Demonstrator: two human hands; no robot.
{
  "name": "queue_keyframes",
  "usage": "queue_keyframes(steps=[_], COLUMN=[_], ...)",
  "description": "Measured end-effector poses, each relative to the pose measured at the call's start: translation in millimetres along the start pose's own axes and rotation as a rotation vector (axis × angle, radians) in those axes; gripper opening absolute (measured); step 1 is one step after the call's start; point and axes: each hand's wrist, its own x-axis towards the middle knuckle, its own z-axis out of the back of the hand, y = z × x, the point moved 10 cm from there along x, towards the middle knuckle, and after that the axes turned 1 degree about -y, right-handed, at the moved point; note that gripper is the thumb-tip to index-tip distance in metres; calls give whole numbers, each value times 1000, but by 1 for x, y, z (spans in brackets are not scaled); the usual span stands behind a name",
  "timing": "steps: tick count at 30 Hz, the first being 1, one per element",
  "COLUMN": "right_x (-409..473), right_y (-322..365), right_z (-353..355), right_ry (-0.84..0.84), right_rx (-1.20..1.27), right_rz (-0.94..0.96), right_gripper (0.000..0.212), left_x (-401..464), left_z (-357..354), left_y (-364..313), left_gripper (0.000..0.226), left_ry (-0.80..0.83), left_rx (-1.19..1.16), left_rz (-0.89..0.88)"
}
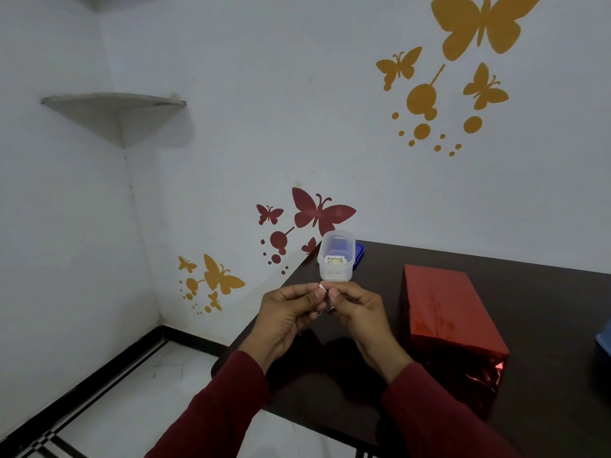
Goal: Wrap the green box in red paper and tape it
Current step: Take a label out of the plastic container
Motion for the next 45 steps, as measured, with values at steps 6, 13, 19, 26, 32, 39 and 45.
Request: queue_keyframes(steps=[6,13,19,26,32,39,45], right_x=[-3,-6,-4,-16,-8,-41,-53], right_y=[4,10,2,35,40,95,139], right_z=[0,-6,9,37,7,-30,0], right_ry=[-10,-1,-152,-563,-241,-182,-252], right_rx=[-87,-177,-157,-619,-1297,-1017,-787], right_rz=[15,31,-65,36,-13,211,227], right_gripper=[22,20,16,16,40,52,17], left_x=[-5,-6,-3,-9,-35,-43,-44], left_z=[4,12,6,23,44,14,-83], left_y=[-4,-7,-5,-10,-38,-56,-76], left_gripper=[24,16,27,24,16,19,13], left_ry=[-58,-156,-136,-298,-419,-433,-110], left_rx=[46,55,123,-104,-303,-83,18], left_rz=[-41,-66,-36,-14,-45,-25,-30])
